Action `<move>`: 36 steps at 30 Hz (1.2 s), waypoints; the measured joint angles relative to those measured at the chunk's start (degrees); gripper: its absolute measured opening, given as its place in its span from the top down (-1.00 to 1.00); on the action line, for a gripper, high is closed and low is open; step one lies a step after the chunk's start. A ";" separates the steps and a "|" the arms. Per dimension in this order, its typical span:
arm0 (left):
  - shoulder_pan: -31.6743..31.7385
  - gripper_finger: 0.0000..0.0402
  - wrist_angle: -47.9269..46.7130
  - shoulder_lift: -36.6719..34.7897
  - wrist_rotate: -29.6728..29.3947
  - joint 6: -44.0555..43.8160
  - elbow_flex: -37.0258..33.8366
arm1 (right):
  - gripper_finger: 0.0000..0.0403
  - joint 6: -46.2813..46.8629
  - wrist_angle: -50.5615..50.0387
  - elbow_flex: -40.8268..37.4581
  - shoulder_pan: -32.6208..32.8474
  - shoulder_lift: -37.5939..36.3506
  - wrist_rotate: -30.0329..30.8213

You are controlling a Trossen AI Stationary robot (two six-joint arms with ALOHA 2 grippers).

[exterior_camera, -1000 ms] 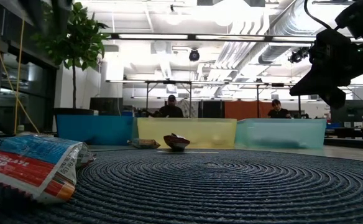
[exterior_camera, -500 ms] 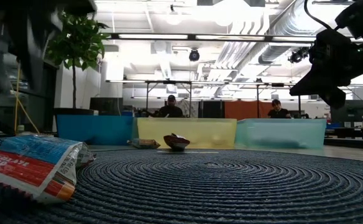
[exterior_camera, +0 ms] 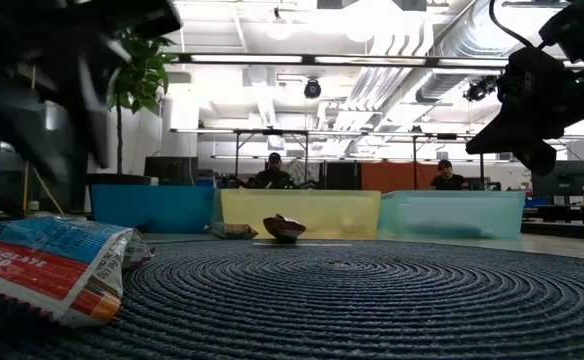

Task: Pick and place Granola Bars by type
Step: Put the orange granola bar into the yellow bin

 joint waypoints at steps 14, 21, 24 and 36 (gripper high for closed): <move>2.83 0.37 -1.22 0.84 8.56 -1.52 0.02 | 1.00 0.00 0.07 0.00 0.02 0.35 0.00; 2.86 0.37 -0.47 2.65 10.54 -4.55 0.02 | 1.00 0.00 0.14 0.00 0.02 0.40 0.00; 2.84 0.37 -0.65 2.73 10.55 -4.54 0.03 | 1.00 0.00 0.01 0.00 0.00 0.40 0.00; 2.84 0.03 -0.81 2.73 10.84 -4.41 0.01 | 1.00 0.00 0.02 0.00 0.01 0.40 0.00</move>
